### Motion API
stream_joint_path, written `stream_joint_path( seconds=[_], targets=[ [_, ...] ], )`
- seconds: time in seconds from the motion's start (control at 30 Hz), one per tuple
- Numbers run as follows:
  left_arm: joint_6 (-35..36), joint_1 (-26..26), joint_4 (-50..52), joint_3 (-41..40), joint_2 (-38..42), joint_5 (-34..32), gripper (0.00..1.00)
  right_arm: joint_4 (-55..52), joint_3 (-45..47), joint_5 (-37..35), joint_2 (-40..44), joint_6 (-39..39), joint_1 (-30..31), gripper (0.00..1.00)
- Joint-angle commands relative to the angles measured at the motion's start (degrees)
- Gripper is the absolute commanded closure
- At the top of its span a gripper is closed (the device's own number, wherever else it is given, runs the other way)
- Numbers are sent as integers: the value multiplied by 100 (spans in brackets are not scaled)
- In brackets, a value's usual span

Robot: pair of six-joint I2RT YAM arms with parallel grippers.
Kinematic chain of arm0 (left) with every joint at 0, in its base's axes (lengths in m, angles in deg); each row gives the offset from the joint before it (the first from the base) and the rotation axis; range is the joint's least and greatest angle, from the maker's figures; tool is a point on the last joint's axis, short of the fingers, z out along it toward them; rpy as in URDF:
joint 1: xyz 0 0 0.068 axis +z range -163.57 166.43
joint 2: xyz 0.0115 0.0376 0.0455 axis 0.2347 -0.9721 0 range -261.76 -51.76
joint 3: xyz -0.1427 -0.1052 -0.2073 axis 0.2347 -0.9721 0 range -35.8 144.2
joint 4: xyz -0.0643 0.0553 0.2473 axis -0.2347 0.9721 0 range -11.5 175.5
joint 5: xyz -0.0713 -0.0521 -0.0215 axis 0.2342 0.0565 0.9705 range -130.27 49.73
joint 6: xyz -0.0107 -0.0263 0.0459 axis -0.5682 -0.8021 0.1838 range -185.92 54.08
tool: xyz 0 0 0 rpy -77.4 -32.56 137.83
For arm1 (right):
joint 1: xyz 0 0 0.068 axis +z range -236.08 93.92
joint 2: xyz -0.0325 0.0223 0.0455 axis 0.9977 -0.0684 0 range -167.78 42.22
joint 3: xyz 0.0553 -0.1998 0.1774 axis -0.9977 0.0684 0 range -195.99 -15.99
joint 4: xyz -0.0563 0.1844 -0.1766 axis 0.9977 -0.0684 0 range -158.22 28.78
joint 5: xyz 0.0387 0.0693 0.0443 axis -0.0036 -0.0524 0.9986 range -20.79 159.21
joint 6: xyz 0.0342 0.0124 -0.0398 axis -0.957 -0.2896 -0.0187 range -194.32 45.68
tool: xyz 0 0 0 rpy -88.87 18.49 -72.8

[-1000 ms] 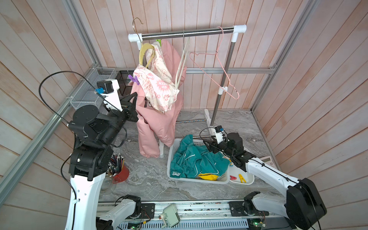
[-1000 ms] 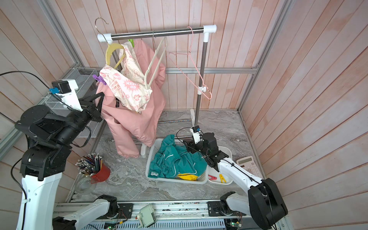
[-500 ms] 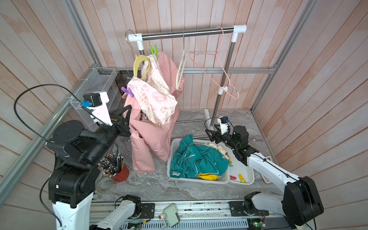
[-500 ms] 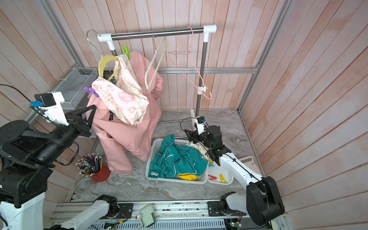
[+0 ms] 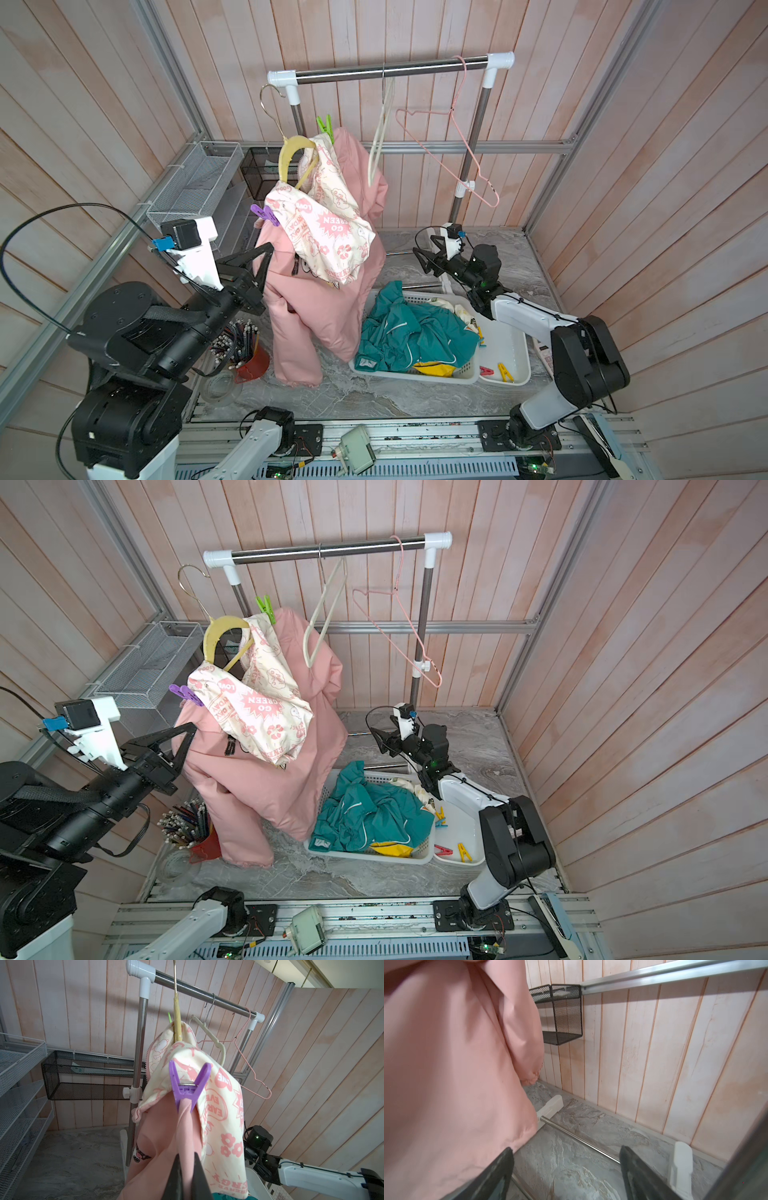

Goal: Remove the clothespins securing jackets to the hanger
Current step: Pick up the hanger from the clothesline, then adjust the jacket in the basket.

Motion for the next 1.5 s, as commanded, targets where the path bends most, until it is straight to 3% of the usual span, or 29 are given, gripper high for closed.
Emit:
stream_joint_path(
  seconds=[0.0, 0.5, 0.93, 1.0, 1.07, 1.23, 1.47],
  targets=[
    [-90, 12, -754, 17, 180, 187, 100, 872, -314, 221, -234, -84, 39, 18],
    [-284, 17, -694, -2, 260, 574, 100, 1375, -1965, 1121, -1666, -439, 479, 18],
    [-458, 12, -727, -62, 348, 844, 100, 1338, -2890, 1062, -2323, -462, 754, 20],
    [-510, 9, -803, -170, 398, 828, 100, 1209, -3093, 1196, -2413, -542, 767, 32],
    [-549, 17, -877, -267, 453, 818, 100, 1146, -3033, 1312, -2352, -556, 770, 54],
    [-688, 17, -1284, -649, 616, 855, 100, 965, -1991, 1390, -1573, -323, 826, 99],
    [-1085, 15, -2222, -1291, 748, 1553, 100, 385, -226, 963, 193, 104, 1031, 100]
  ],
)
